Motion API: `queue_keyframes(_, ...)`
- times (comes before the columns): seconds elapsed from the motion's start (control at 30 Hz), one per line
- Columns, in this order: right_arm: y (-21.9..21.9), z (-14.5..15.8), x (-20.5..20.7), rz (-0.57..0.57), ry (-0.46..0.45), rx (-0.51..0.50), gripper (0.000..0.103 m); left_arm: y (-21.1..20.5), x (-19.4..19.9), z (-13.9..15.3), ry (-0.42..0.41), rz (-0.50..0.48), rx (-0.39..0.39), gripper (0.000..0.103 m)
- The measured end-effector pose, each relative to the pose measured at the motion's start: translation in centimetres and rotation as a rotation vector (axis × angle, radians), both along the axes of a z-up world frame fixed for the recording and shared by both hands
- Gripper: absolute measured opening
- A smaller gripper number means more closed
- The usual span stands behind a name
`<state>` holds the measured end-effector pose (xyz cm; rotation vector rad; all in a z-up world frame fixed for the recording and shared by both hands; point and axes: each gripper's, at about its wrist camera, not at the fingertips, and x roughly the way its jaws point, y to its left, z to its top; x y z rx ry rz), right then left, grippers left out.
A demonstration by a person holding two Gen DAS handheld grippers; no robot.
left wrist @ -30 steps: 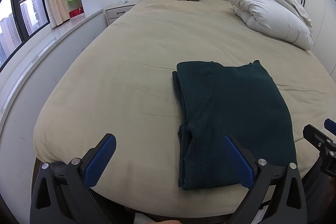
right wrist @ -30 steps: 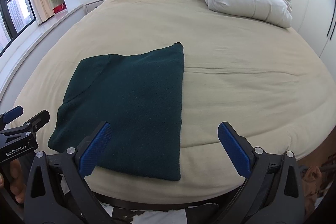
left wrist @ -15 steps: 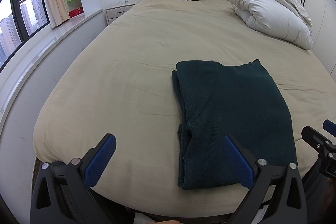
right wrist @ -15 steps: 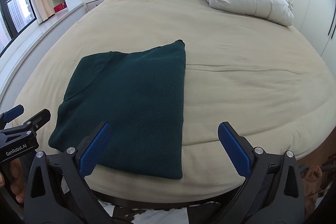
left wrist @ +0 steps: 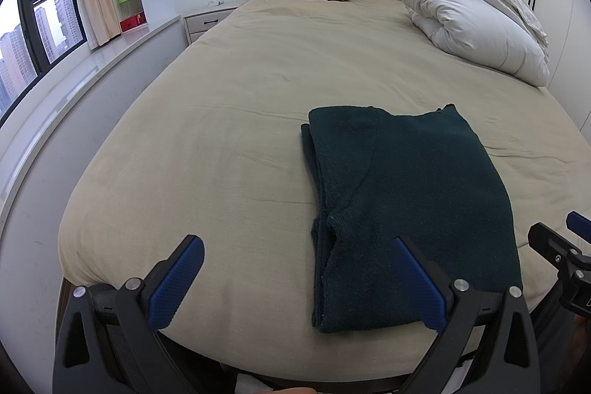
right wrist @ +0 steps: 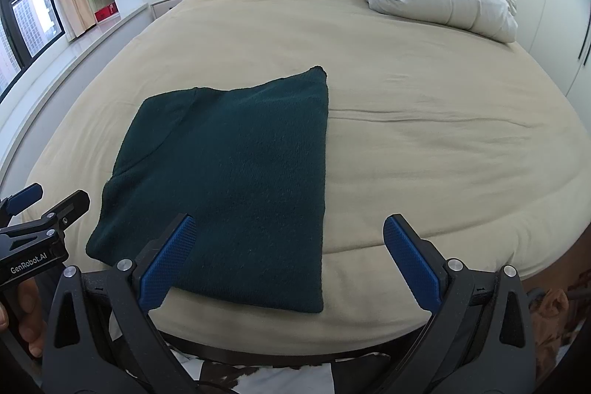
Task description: Fold small clothes
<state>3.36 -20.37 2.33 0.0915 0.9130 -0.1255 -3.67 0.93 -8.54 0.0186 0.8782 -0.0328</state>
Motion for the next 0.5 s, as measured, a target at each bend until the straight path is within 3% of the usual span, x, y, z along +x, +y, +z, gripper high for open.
queue_keyframes(0.5, 0.01, -0.06, -0.02, 0.0, 0.002, 0.0, 0.103, 0.12, -0.04, -0.05, 0.001, -0.002, -0.001, 0.103)
